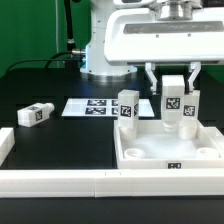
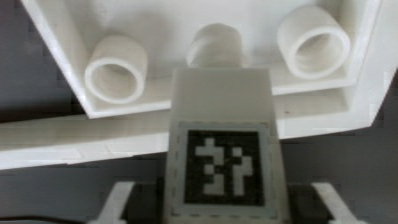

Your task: Assemble square table

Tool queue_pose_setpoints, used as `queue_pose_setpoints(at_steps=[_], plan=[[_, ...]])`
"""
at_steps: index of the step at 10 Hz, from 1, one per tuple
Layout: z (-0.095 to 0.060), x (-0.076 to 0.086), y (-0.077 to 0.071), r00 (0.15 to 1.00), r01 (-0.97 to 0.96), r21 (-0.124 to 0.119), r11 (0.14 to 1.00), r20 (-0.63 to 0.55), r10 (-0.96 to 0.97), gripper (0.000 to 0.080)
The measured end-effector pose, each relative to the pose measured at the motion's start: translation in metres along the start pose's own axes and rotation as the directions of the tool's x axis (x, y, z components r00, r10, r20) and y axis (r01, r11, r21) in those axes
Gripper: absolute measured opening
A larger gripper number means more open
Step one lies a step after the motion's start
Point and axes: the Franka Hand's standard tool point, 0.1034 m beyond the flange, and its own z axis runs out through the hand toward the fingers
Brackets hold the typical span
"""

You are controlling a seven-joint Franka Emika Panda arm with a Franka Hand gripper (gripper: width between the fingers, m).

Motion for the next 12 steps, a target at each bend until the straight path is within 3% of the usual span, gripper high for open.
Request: queue_pose_setpoints(at_steps=[1,2,4,7,8,9,12], plan=[[0.001,-0.002,-0.004,1.000,-0.006,0.002,1.000,-0.005,0.006,0.0287],[0.007,-0.010,-0.021,1.000,0.018,0.008,1.000,-0.004,-0.018,0.0287],[0.011,0.000,-0.050,0.998,0.062,0.022,0.998,-0.015,-0.061,0.0287],[0.011,-0.002,-0.046,0.996,0.068,0.020,0.998,-0.059,-0.066,0.0287],[0.006,0.004,-0.053,0.975,0.100,0.029,0.995,-0.202,-0.092,0.0287],[0.015,-0.008,-0.055,0.974,0.128,0.018,0.992,-0.189,-0.122,0.0287],[0.016,-0.004,-0.058,0.971,0.162,0.011,0.987,-0.180,-0.157,0.0287]])
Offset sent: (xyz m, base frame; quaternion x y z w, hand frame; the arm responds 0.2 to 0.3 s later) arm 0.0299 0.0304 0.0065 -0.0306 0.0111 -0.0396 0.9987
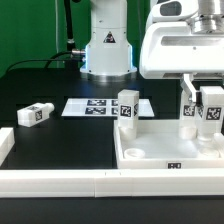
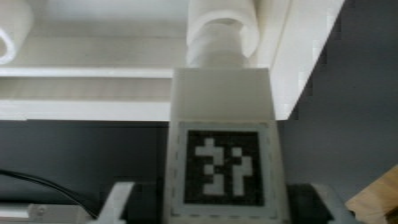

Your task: Assemble square table

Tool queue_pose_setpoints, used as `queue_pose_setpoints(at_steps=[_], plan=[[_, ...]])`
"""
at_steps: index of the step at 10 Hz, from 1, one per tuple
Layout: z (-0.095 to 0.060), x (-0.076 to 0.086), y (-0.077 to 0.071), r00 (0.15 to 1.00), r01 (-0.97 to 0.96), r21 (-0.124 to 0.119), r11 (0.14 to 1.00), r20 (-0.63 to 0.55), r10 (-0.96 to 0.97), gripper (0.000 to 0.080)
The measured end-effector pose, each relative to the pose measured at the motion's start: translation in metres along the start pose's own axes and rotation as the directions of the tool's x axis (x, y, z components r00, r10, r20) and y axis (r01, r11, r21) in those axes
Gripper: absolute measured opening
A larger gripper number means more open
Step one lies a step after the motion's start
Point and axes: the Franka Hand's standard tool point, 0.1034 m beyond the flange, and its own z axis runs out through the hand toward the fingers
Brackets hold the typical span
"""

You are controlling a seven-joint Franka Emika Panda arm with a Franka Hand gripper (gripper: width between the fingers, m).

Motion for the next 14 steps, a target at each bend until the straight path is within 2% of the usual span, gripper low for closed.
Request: queue_pose_setpoints(at_steps=[2,6,11,14], plan=[[0.005,-0.004,0.001,1.000,0.024,-0.005,1.000,0.007,-0.024,0.0287],[0.015,0.002,-0.003,0.999,0.039,-0.005,0.999,-0.001,-0.039,0.0287],[0.020,-0.010,-0.005,0.998,0.055,-0.007,0.998,0.011,-0.055,0.0287],[0.020,-0.012,-0.009,0.999,0.047,-0.012,0.999,0.000,-0.047,0.0287]])
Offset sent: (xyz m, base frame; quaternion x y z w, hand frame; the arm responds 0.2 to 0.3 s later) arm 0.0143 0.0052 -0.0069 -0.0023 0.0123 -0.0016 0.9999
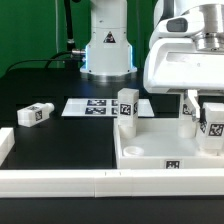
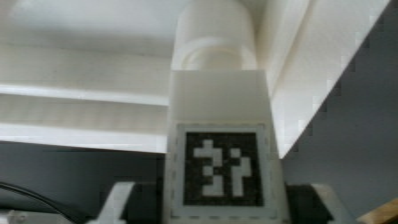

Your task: Assemble square table

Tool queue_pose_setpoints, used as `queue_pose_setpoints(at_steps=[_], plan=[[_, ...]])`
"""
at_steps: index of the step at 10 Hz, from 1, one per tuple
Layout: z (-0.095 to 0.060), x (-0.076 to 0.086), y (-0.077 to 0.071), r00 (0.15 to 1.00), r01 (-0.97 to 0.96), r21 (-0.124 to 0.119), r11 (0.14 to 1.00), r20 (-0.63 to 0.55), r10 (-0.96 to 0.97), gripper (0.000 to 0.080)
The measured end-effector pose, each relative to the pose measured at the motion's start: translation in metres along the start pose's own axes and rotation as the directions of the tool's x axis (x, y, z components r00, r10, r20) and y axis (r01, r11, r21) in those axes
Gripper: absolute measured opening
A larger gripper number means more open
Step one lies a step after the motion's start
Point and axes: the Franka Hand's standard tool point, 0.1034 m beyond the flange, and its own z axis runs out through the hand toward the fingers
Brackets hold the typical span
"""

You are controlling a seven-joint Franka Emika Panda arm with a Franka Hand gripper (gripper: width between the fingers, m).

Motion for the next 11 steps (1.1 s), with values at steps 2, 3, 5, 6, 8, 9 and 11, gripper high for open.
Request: queue_pose_setpoints(at_steps=[2,3,5,6,8,9,11], plan=[[0.001,-0.002,0.000,1.000,0.007,0.000,1.000,0.018,-0.007,0.0296],[0.001,-0.002,0.001,1.000,0.013,0.001,1.000,0.020,-0.013,0.0473],[-0.005,0.005,0.007,1.000,0.019,0.001,1.000,0.022,-0.019,0.0608],[-0.008,0.009,0.008,1.000,0.017,0.005,1.000,0.023,-0.017,0.0637],[-0.017,0.018,0.006,0.999,0.009,0.016,1.000,0.033,-0.010,0.0647],[-0.022,0.025,0.005,0.999,0.005,0.025,1.000,0.048,-0.006,0.0649],[-0.027,0.036,0.008,0.998,0.001,0.028,1.000,0.057,-0.003,0.0649]])
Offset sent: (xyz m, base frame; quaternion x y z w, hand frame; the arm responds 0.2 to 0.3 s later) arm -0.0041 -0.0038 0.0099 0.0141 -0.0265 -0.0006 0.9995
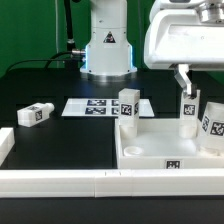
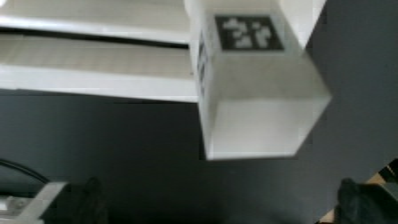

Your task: Assemble square table

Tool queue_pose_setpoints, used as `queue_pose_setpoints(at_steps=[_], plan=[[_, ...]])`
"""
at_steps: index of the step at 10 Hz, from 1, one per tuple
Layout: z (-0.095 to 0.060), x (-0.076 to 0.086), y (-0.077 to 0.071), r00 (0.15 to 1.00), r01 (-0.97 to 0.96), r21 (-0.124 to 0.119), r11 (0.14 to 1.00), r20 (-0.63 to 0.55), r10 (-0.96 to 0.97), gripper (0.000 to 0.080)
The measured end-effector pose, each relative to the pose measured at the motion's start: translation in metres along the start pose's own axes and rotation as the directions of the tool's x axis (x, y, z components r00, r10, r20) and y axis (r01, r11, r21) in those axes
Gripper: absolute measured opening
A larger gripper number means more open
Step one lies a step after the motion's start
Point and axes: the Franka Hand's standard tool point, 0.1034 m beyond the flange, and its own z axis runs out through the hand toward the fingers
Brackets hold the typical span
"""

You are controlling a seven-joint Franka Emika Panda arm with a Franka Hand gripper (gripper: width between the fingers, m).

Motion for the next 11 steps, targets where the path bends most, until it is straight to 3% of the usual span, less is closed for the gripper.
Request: queue_pose_setpoints(at_steps=[3,8,11], plan=[[0.004,-0.005,-0.001,0.999,0.001,0.001,1.000,0.033,-0.001,0.0649],[0.017,-0.019,-0.004,0.929,-0.027,0.020,0.999,0.370,0.018,0.0649],[0.021,-0.023,-0.003,0.887,-0.040,0.016,0.999,0.461,0.028,0.0649]])
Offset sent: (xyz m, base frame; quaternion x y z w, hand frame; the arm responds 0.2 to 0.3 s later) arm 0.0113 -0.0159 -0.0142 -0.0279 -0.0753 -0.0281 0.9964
